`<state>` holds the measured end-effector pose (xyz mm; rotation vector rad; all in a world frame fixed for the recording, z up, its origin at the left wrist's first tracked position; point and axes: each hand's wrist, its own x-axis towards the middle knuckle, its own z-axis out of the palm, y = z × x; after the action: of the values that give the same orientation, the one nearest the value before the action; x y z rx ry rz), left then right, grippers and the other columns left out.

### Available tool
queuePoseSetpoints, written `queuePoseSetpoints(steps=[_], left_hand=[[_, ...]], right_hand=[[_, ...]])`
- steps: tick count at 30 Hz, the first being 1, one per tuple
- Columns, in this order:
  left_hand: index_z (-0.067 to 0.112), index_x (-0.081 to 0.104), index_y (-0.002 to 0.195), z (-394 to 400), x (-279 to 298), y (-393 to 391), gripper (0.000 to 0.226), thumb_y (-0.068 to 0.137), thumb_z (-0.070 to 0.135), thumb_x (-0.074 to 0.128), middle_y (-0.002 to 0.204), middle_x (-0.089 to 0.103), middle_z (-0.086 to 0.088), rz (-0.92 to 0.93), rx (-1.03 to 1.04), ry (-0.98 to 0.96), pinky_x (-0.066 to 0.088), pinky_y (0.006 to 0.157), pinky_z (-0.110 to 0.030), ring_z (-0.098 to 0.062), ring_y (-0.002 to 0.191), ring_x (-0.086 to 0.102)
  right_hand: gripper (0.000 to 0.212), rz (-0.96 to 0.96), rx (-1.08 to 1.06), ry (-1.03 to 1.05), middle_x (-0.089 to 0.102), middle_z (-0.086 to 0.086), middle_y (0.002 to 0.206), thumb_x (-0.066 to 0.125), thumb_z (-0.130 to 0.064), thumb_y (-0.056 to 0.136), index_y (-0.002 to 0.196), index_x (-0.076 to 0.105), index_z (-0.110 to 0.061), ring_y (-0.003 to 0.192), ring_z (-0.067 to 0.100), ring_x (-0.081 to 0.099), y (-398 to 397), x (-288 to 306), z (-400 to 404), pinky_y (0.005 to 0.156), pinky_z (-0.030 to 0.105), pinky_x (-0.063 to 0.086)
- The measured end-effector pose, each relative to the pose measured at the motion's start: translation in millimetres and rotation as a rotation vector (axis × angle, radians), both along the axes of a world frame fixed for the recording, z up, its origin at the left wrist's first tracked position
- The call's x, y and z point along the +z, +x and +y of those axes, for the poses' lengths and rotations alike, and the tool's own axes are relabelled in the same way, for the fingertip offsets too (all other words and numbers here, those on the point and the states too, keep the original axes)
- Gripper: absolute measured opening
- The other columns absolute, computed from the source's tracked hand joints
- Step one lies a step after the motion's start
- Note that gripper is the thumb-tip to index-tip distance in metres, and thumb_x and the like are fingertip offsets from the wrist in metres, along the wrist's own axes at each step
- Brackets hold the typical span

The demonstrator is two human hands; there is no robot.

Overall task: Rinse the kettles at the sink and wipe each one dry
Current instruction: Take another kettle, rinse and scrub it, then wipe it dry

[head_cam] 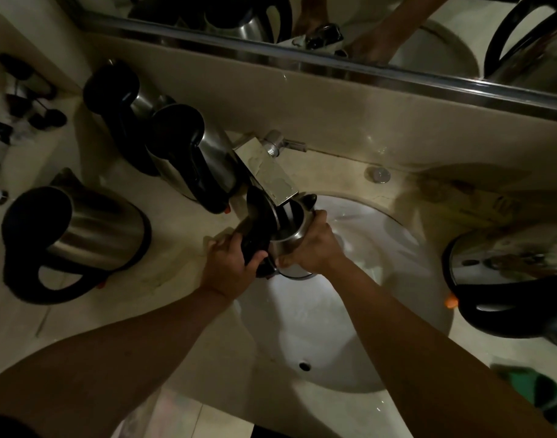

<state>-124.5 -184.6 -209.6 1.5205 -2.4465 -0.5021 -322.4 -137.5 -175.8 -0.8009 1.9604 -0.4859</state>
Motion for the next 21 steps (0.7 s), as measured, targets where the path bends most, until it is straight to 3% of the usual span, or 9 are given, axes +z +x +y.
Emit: queuePoseSetpoints(steps=[4, 8, 15, 21], left_hand=[[0.002, 0.063, 0.098, 0.0, 0.3, -0.8, 0.052, 0.08, 0.05, 0.057, 0.08, 0.068, -0.019, 0.001, -0.016, -0.011, 0.03, 0.08, -0.037, -0.035, 0.075, 0.065], [0.001, 0.063, 0.101, -1.4, -2.4, 0.6, 0.053, 0.081, 0.051, 0.057, 0.084, 0.069, -0.019, -0.011, -0.023, 0.0, 0.031, 0.084, -0.037, -0.035, 0.08, 0.065], [0.003, 0.064, 0.103, -0.6, -1.2, 0.2, 0.055, 0.081, 0.053, 0.055, 0.087, 0.07, -0.019, -0.029, -0.012, 0.007, 0.033, 0.085, -0.037, -0.035, 0.082, 0.065], [0.003, 0.064, 0.105, -1.4, -2.5, 1.0, 0.058, 0.081, 0.055, 0.053, 0.091, 0.07, -0.018, -0.035, -0.011, 0.026, 0.03, 0.087, -0.036, -0.034, 0.087, 0.065]], right_hand=[[0.133, 0.012, 0.001, 0.001, 0.05, 0.007, 0.133, 0.085, -0.061, 0.02, 0.133, 0.024, -0.026, 0.124, 0.032, 0.054, 0.9, 0.0, 1.5, 0.102, 0.048, 0.053], [0.131, 0.014, 0.004, 0.001, 0.05, 0.006, 0.132, 0.078, -0.065, 0.015, 0.129, 0.022, -0.03, 0.124, 0.031, 0.053, 0.2, 0.1, 0.2, 0.101, 0.049, 0.053], [0.131, -0.018, -0.002, 0.013, 0.047, 0.008, 0.133, 0.081, -0.06, 0.014, 0.127, 0.02, -0.033, 0.126, 0.034, 0.051, -0.5, 3.5, -2.2, 0.102, 0.05, 0.052], [0.125, -0.014, 0.013, 0.025, 0.045, 0.01, 0.134, 0.095, -0.046, 0.032, 0.132, 0.022, -0.029, 0.127, 0.035, 0.049, -1.7, 6.0, -1.7, 0.103, 0.052, 0.051]])
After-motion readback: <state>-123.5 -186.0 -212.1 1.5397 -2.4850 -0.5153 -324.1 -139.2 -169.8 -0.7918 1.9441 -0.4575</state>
